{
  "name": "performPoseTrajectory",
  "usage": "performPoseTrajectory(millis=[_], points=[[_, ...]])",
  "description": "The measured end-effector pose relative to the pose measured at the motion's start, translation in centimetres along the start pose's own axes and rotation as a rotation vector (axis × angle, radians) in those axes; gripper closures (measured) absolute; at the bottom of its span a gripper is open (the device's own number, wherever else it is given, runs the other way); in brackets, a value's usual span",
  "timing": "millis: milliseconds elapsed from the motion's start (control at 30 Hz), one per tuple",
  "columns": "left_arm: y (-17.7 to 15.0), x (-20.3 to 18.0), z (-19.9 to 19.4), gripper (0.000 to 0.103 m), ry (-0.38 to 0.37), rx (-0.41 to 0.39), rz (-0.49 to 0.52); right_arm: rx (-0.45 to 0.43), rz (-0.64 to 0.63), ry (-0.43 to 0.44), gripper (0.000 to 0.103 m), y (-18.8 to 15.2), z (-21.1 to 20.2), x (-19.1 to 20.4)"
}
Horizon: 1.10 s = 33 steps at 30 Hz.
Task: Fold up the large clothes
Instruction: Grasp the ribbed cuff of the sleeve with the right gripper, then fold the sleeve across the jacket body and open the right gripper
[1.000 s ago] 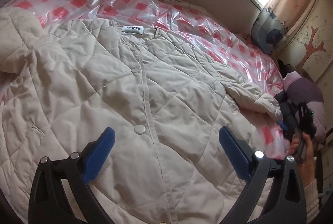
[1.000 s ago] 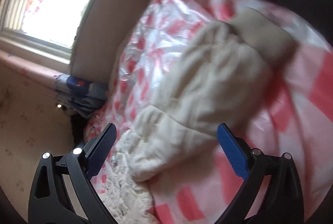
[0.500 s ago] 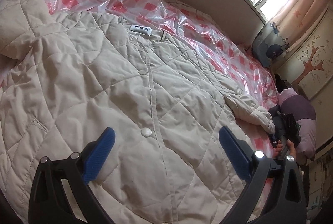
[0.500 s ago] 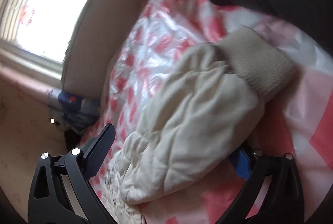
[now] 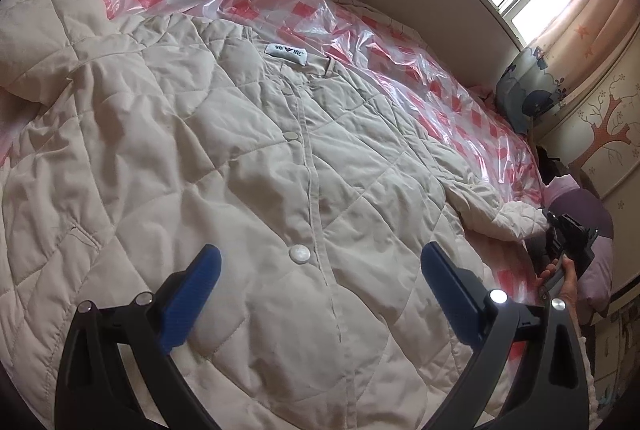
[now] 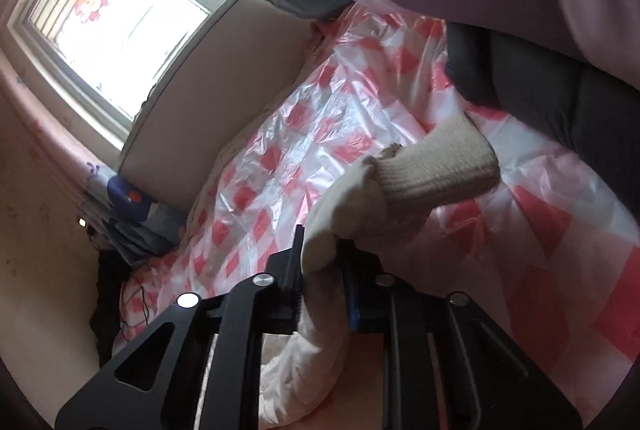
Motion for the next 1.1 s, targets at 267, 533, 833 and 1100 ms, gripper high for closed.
performPoseTrajectory(millis=[267,533,833,1100], points=[[0.2,-0.9,-0.9,0.007,0.031,-0.058,0.067,-0.049,-0.073,0.092,0.090,2.7,-1.2,6.7],[0.5,-1.8,-2.2,0.007,0.087,-0.135,0.149,-0.064,-0.266,0.235,0.090,2.3,-1.9,20.1],[0.9,-1.9,-2.7,0.007,0.114,-0.175,0.170,-0.052,-0.357,0.397,0.090,-0.2,-2.7,30.5],[1.0,-1.9,-3.1,0.007,0.116,-0.186,0.172,-0.030,-0.379,0.466,0.090,-1.8,-2.7,34.7]])
Point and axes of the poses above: each gripper's, at about its wrist camera, not at the fingertips, and z roughly the way its jaws point, x to its left, y to its top, the point moved 9 cm from there along z, roughly the way its jaws point, and after that the axes turned 11 degrees about -z, right-handed, at the moved point
